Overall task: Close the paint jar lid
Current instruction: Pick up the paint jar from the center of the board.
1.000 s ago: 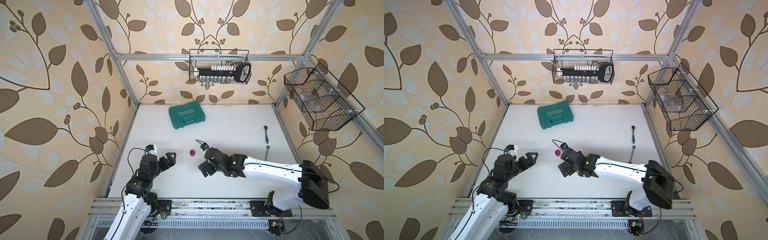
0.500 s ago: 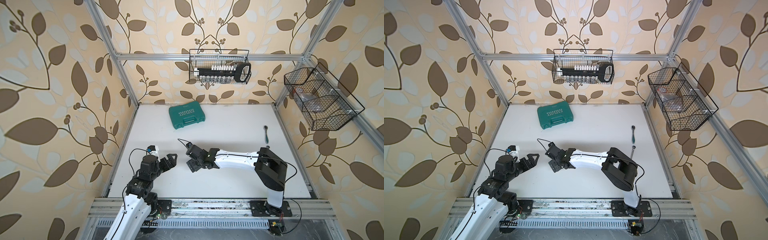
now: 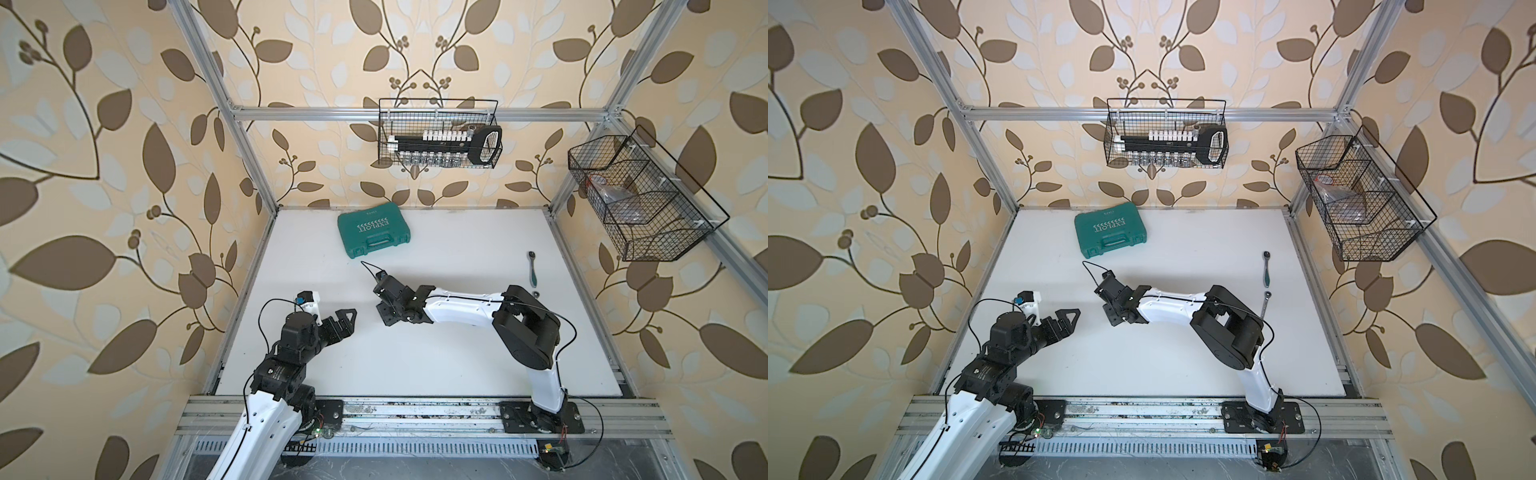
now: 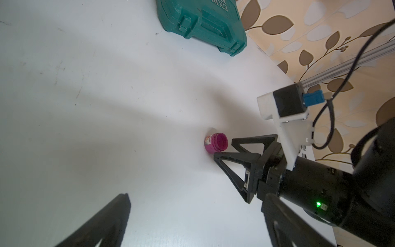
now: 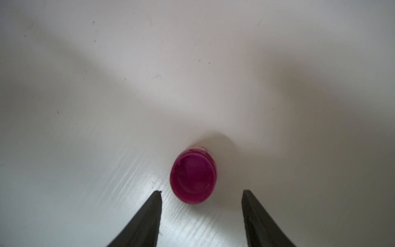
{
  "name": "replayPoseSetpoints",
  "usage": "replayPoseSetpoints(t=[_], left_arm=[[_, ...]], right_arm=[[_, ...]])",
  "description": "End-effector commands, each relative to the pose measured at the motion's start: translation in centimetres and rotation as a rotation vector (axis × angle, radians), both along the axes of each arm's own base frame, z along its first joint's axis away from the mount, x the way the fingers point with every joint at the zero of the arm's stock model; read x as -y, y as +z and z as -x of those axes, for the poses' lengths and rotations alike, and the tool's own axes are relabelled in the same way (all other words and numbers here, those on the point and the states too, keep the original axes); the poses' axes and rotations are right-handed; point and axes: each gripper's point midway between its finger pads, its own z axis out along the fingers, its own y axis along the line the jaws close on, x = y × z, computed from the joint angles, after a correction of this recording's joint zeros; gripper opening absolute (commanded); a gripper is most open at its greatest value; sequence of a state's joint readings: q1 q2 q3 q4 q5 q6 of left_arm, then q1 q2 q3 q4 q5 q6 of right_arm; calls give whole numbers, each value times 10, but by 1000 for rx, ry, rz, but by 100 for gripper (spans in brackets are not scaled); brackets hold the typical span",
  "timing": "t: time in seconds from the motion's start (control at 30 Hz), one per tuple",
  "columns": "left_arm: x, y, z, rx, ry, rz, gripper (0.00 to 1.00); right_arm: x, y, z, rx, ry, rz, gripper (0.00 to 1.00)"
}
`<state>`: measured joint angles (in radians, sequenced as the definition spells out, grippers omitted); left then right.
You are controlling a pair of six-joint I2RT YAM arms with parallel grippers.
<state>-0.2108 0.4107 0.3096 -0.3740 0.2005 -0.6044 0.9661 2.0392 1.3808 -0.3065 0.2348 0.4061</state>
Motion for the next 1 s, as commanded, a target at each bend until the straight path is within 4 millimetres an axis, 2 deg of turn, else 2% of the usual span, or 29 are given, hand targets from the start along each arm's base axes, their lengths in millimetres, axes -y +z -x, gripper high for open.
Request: replayPoseSetpoints(t=[0.0, 0.23, 0.43, 0.8, 0.97], left_arm=[[2, 2, -1, 23, -20, -23, 99], [1, 2, -1, 21, -19, -34, 99], [2, 1, -1, 16, -26, -39, 99], [2, 1, -1, 18, -26, -43, 99], [2, 2, -1, 19, -26, -43, 99]], right_arm=[[-17, 6, -9, 20, 6, -42, 55], [-17, -1, -15, 13, -10, -13, 45], [-18, -4, -16, 9, -15, -14, 40], [-11, -7, -15, 10, -20, 25, 38], [-8, -5, -14, 11, -22, 30, 33]])
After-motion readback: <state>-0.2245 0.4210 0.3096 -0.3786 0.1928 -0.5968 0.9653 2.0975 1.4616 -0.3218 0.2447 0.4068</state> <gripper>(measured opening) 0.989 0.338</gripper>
